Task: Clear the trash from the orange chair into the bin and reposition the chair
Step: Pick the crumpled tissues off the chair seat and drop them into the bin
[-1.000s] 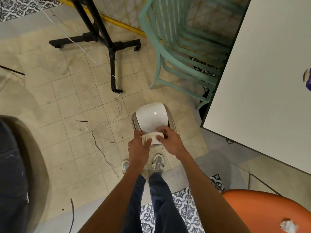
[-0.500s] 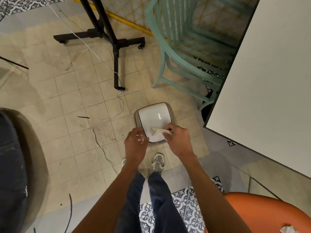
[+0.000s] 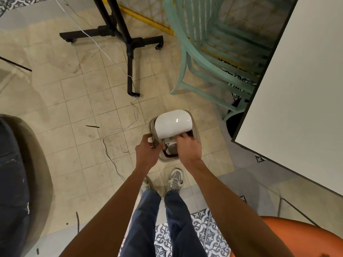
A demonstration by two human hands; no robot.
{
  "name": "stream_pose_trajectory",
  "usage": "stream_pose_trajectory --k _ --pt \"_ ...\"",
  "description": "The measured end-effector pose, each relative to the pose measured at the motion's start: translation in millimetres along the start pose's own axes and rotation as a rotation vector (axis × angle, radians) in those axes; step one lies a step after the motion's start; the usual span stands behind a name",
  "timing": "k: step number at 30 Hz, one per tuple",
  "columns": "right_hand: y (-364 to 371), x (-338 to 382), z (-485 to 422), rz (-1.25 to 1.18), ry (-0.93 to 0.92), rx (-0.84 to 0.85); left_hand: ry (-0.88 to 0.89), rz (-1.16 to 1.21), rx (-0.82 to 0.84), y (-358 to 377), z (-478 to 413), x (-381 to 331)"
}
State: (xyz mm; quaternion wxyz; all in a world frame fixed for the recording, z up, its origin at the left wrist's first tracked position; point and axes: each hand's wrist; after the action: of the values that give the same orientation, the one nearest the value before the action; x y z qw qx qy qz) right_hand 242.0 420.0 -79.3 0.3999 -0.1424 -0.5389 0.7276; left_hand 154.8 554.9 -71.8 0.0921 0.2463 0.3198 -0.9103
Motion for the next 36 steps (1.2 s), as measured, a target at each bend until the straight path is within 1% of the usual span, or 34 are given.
stream_pose_trajectory --k 1,3,5,8,11,13,15,16,17,18,19,21,22,23,25,27,30,36 --pt "2.8 1.1 -3.8 0.024 -0.008 0.055 0.004 -0.006 0.001 0.3 1.0 0.3" --pt "11.0 3.4 -11.1 0.056 -0.031 0.105 0.009 -0.007 0.007 1.7 2.8 1.9" --pt "24.1 3.0 -19.4 0.06 -0.049 0.112 0.009 -0.003 0.001 3.6 3.1 4.3" --pt "45.4 1.3 -34.2 -0.001 -0.052 0.122 0.01 -0.017 -0.014 5.9 1.3 9.6" --pt "68.8 -1.4 -49.0 -0.107 0.005 0.13 0.004 -0.022 -0.023 9.5 -1.9 16.7" --pt "80.8 -7.2 -54.6 -0.245 0.078 0.08 0.01 -0.02 -0.032 11.2 -1.5 19.2" --pt "82.3 -5.8 -55.1 -0.328 0.093 0.041 0.034 -0.022 -0.04 12.8 -1.1 21.5" --pt "80.6 -4.5 -54.6 -0.384 0.13 0.029 0.044 -0.019 -0.044 12.8 -0.9 21.2" --pt "78.9 -1.4 -53.1 -0.441 0.173 0.027 0.049 -0.02 -0.047 12.8 -1.1 21.2" --pt "80.1 0.7 -52.8 -0.479 0.177 0.023 0.049 -0.017 -0.046 12.2 -1.2 21.0" --pt "81.4 -0.2 -53.7 -0.514 0.167 0.053 0.047 -0.011 -0.038 11.9 -0.4 19.7" --pt "69.5 2.5 -48.5 -0.48 0.114 0.164 0.047 0.0 -0.03 11.4 1.3 17.5" --pt "65.8 3.7 -44.4 -0.383 0.088 0.224 0.051 -0.001 -0.031 11.4 2.0 16.8" --pt "61.7 2.5 -40.3 -0.28 0.044 0.223 0.056 -0.007 -0.031 11.0 3.0 16.3" --pt "51.3 4.5 -27.1 -0.188 -0.001 0.26 0.07 -0.013 -0.02 9.5 4.8 15.8" --pt "37.6 9.5 -8.9 -0.167 0.035 0.206 0.089 -0.014 0.004 6.6 9.8 16.9" --pt "27.2 13.4 18.9 -0.149 0.044 0.114 0.15 -0.063 0.017 -1.2 17.9 19.7" --pt "8.4 31.9 99.1 -0.248 0.179 -0.135 0.306 -0.244 0.047 -29.8 70.2 25.0"
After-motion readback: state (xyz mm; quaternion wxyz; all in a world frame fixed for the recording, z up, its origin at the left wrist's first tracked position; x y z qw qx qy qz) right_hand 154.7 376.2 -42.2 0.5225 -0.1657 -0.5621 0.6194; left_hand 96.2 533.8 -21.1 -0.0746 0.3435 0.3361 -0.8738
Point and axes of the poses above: each hand's wrist, its own z-axis away from the middle knuckle, its own y-axis out of the palm, x = y × z, and after that the axes turned 12 degrees about -y, right-handed
